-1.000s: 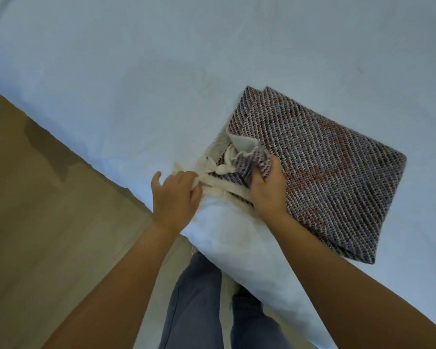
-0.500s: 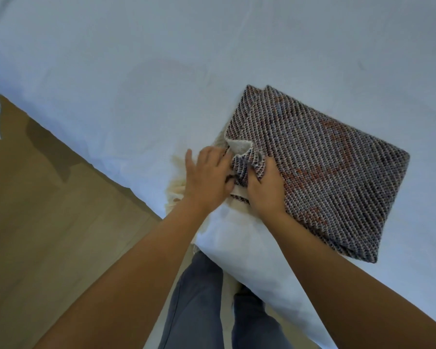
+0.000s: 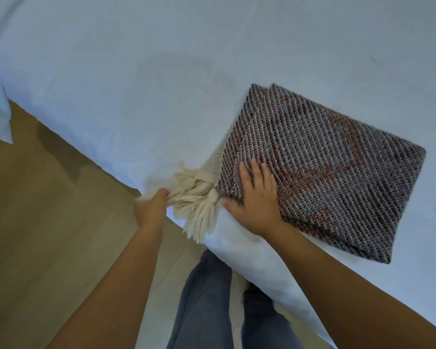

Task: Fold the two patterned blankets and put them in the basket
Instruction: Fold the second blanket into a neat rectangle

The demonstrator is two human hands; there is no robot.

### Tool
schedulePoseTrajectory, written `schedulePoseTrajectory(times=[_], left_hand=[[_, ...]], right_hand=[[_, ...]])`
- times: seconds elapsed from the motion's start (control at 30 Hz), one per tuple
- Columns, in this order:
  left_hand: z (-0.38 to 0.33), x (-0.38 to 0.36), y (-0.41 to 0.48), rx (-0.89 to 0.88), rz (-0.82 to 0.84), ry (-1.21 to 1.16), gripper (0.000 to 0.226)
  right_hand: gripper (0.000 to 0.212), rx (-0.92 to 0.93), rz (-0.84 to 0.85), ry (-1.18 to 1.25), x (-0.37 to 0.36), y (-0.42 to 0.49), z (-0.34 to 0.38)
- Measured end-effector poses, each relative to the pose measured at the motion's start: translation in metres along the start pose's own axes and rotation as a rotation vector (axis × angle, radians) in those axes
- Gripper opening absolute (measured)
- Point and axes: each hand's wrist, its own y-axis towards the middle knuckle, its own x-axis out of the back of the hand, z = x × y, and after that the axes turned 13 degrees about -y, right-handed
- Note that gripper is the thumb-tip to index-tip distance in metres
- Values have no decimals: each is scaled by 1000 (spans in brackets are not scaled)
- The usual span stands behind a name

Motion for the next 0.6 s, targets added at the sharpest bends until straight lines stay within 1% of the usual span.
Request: schedulePoseTrajectory(times=[0.03, 0.07, 0.1, 0.13, 0.2, 0.27, 0.33, 0.37, 0.4, 0.47, 0.53, 0.6], left_hand=[[0, -3, 0, -73, 14, 51, 24], [-2, -8, 0, -177, 29, 166, 36], [-6, -16, -2, -296, 52, 294, 49], [-11, -26, -7, -429, 81, 401, 55], [-21, -50, -20, -643, 181, 527, 54], [-28, -75, -33, -755, 315, 603, 45], [-27, -94, -43, -795, 445, 625, 42], [-27, -101, -46, -782, 498, 616, 44], [-27, -108, -49, -752, 531, 604, 50], [-27, -120, -52, -719, 541, 604, 60], [-28, -130, -51, -713, 526, 640, 66], [-31, -138, -49, -693, 520, 657, 71]], right_hand=[[94, 41, 14, -87, -5, -2, 0], [96, 58, 18, -133, -8, -2, -1], [96, 58, 22, -149, -8, -1, -1], [95, 51, 26, -147, -6, 0, -1], [92, 37, 15, -105, -2, 3, -2], [85, 35, 7, -22, 4, 1, -3], [73, 37, 5, 62, 10, 1, -5], [67, 42, 2, 94, 14, 2, -7], [62, 47, -5, 136, 19, 3, -10], [52, 32, -68, 258, 30, 7, -18], [41, -87, -197, 317, 40, 11, -35], [36, -289, -307, 263, 46, 11, -62]])
